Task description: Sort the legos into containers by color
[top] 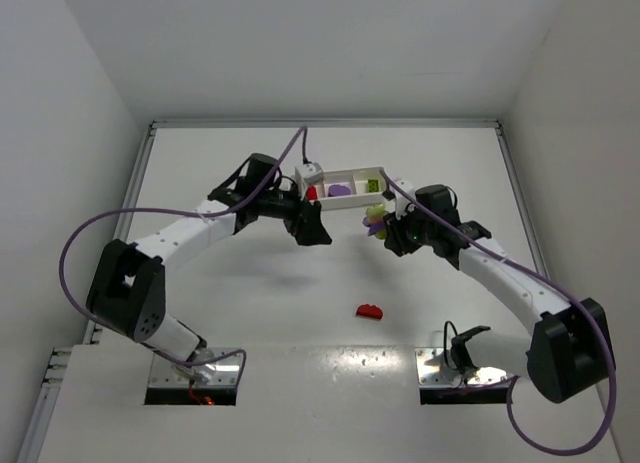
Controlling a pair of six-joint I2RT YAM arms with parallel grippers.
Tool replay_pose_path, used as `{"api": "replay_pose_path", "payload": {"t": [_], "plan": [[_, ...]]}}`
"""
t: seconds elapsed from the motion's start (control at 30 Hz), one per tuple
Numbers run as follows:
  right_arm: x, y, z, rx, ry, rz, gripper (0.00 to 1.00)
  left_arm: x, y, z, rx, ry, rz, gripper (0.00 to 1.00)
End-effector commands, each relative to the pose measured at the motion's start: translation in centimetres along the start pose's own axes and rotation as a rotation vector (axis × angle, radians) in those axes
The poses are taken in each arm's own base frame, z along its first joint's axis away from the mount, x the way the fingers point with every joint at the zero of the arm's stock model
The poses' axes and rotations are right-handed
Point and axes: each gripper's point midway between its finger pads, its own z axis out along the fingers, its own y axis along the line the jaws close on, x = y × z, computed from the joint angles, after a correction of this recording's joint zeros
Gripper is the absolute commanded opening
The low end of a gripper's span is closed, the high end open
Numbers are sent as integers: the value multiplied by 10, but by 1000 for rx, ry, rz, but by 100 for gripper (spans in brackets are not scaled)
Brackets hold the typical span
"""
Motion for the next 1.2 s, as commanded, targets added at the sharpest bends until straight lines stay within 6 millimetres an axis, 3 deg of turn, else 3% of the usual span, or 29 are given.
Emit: {"api": "replay_pose_path", "payload": {"t": [0.0,0.03,0.07,0.17,0.27,0.4,0.57,0.63,0.87,0.93,1.0,1.07,1.17], "plan": [[-15,-14,-11,75,-70,-28,0,17,-28,10,83,91,104,96],[-12,-12,-12,74,-71,-1,0,17,-38,8,66,93,174,96],[-15,-14,-15,92,-83,11,0,35,-42,16,26,145,280,96],[-11,-25,-17,155,-70,71,0,63,-49,25,3,227,448,96],[-9,-35,-21,203,-72,134,0,75,-63,35,64,258,541,96],[-8,-38,-25,222,-74,170,0,95,-63,54,91,316,585,96],[-2,-46,-32,254,-68,223,0,92,-78,78,89,256,676,96],[9,-51,-34,278,-39,254,0,98,-78,87,78,263,685,96],[18,-66,-39,340,-33,386,0,107,-100,121,136,255,714,96],[21,-68,-40,347,-24,404,0,118,-104,128,159,281,723,94],[15,-70,-44,343,-36,410,0,113,-108,135,183,269,723,89],[15,-76,-48,359,-36,426,0,119,-114,143,223,280,707,85],[10,-80,-52,364,-48,438,0,120,-122,153,265,284,702,70]]}}
